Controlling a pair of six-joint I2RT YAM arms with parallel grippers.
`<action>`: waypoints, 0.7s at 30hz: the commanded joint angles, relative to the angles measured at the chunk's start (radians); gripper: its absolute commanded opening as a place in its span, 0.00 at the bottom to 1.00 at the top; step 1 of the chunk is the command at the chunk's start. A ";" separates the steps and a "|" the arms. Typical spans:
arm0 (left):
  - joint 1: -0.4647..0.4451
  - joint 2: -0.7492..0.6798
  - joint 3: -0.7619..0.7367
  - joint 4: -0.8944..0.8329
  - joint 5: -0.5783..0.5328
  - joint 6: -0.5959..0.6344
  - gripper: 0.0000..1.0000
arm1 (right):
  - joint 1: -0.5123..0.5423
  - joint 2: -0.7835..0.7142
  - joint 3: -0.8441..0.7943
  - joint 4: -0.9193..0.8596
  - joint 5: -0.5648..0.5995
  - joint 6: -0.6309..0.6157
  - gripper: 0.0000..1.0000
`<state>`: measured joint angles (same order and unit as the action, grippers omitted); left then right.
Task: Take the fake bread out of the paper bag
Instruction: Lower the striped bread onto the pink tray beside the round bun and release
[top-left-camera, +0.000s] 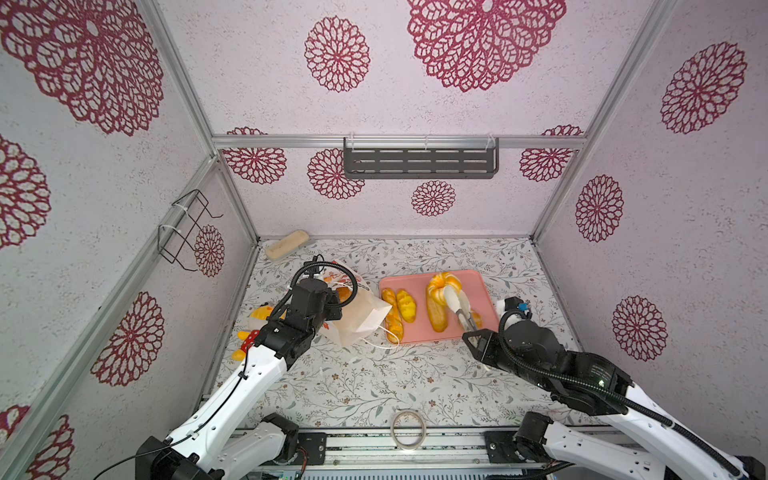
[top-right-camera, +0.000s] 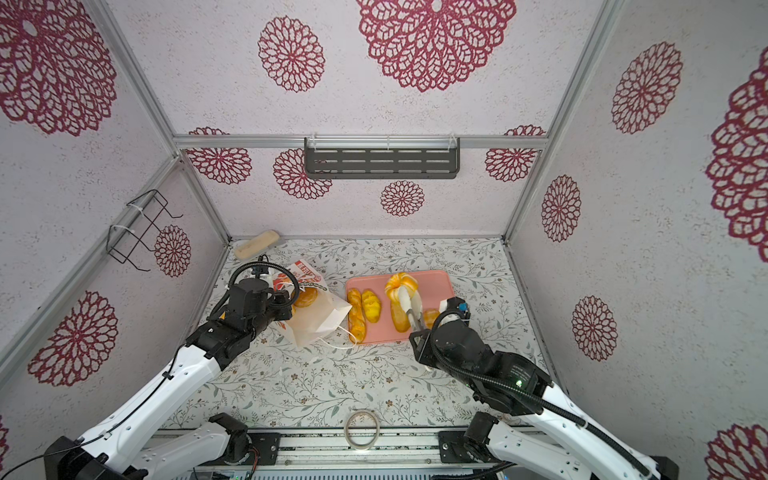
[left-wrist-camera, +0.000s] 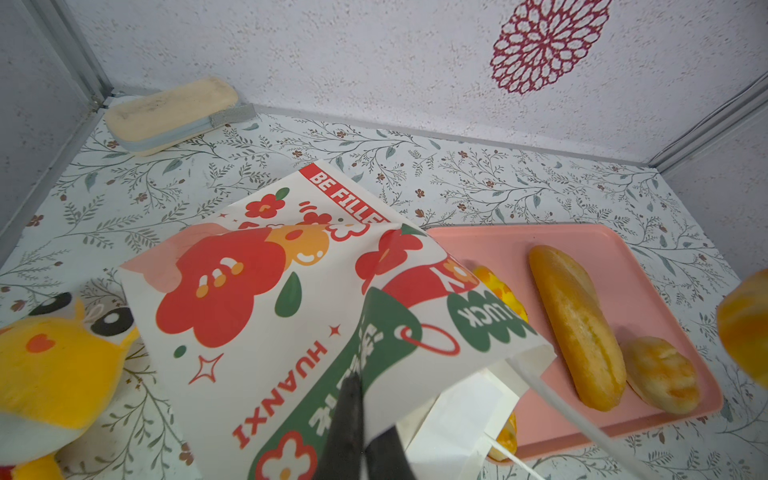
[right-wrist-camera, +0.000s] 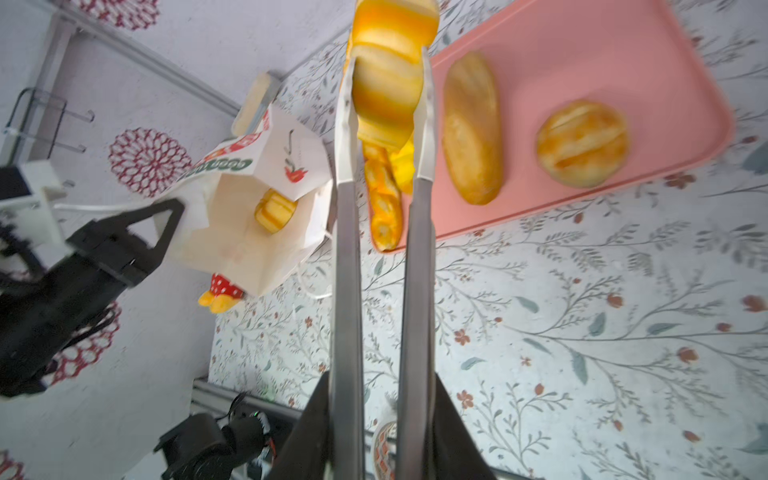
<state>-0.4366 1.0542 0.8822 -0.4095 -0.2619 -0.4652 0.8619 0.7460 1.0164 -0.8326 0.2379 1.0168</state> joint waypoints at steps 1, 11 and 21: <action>0.000 0.004 0.030 -0.034 0.012 -0.012 0.00 | -0.168 0.029 0.017 0.043 -0.091 -0.151 0.00; 0.000 -0.022 0.023 -0.037 0.073 0.030 0.00 | -0.614 0.181 -0.135 0.326 -0.482 -0.380 0.00; 0.001 -0.031 0.012 -0.051 0.076 0.069 0.00 | -0.775 0.283 -0.264 0.492 -0.630 -0.449 0.00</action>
<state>-0.4366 1.0313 0.8963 -0.4419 -0.2062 -0.4141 0.1078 1.0203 0.7502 -0.4660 -0.3153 0.6270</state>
